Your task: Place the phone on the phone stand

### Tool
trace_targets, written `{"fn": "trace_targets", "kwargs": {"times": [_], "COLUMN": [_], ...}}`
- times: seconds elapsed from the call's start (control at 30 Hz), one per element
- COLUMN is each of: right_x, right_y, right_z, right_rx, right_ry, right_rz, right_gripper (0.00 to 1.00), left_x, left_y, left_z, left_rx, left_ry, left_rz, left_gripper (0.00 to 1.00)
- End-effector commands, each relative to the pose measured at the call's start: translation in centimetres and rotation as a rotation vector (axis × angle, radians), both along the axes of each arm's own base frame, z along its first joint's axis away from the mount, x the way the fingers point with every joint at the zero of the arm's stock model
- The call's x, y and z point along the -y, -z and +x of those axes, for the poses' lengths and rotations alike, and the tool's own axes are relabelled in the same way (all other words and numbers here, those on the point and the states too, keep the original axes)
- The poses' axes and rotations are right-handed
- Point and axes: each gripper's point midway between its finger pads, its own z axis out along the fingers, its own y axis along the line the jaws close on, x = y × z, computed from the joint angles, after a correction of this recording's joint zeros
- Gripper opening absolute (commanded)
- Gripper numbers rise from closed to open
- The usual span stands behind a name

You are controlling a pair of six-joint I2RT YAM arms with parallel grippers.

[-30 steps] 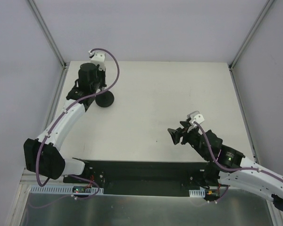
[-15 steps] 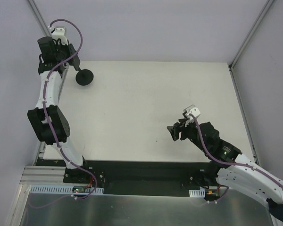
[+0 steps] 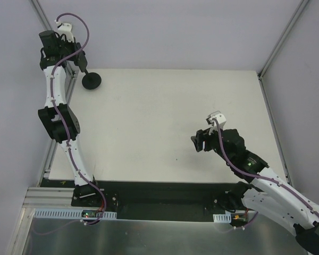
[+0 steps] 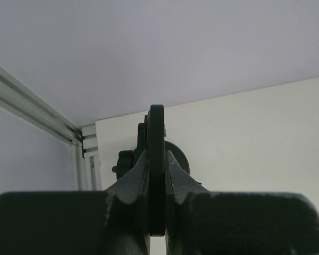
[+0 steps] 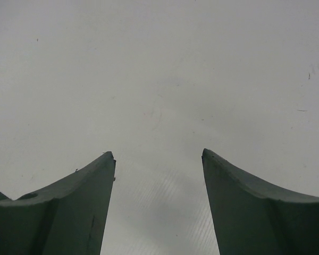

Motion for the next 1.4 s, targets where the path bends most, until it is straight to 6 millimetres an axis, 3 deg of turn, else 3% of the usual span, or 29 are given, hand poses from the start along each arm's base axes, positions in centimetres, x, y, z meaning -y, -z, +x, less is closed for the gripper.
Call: {"fn": "trace_targets", "kwargs": {"times": [0.0,0.27,0.73,0.87,0.9,1.03,1.17,1.27,1.3,1.33,1.37], "right_x": [-0.9,-0.6,-0.5,0.0,0.1,0.5,0.8,1.3,1.2,1.4,1.6], "right_y": [-2.2,-2.4,-3.7,-3.4,-3.4,-4.3,-4.0,-3.8,-3.7,-3.8,-3.6], "right_z": [0.2,0.2,-1.4,-1.7,-1.8,-2.2,-3.1,-3.6,-3.9,-4.2,-4.3], "right_rx": [0.022,0.024,0.02,0.01,0.009,0.016,-0.025,-0.076,-0.091,-0.09,-0.103], "right_ry": [-0.026,-0.015,-0.032,-0.021,-0.021,-0.02,-0.03,0.003,-0.001,0.001,0.014], "right_rz": [0.076,0.098,0.222,0.207,0.204,0.212,0.188,0.199,0.215,0.232,0.247], "right_gripper": [0.68,0.68,0.65,0.65,0.65,0.65,0.65,0.68,0.7,0.71,0.74], "left_x": [-1.1,-3.0,-2.2,-2.5,-2.5,-2.2,-0.7,1.1,2.1,2.8,3.3], "left_y": [-7.9,-7.4,-3.7,-3.2,-3.3,-3.9,-6.4,-8.4,-9.0,-9.2,-7.7], "left_z": [-0.1,0.2,1.0,1.0,0.9,0.4,-1.4,-4.0,-5.7,-6.6,-7.4], "left_rx": [0.218,0.202,0.141,0.129,0.129,0.129,0.137,0.127,0.119,0.108,0.065], "left_ry": [0.027,-0.076,-0.055,-0.076,-0.083,-0.104,-0.104,-0.098,-0.077,-0.06,-0.06], "left_rz": [0.105,0.121,0.085,0.078,0.073,0.01,-0.13,-0.25,-0.277,-0.314,-0.344], "left_gripper": [0.0,0.0,0.02,0.27,0.4,0.69,0.73,0.75,0.76,0.76,0.76]}}
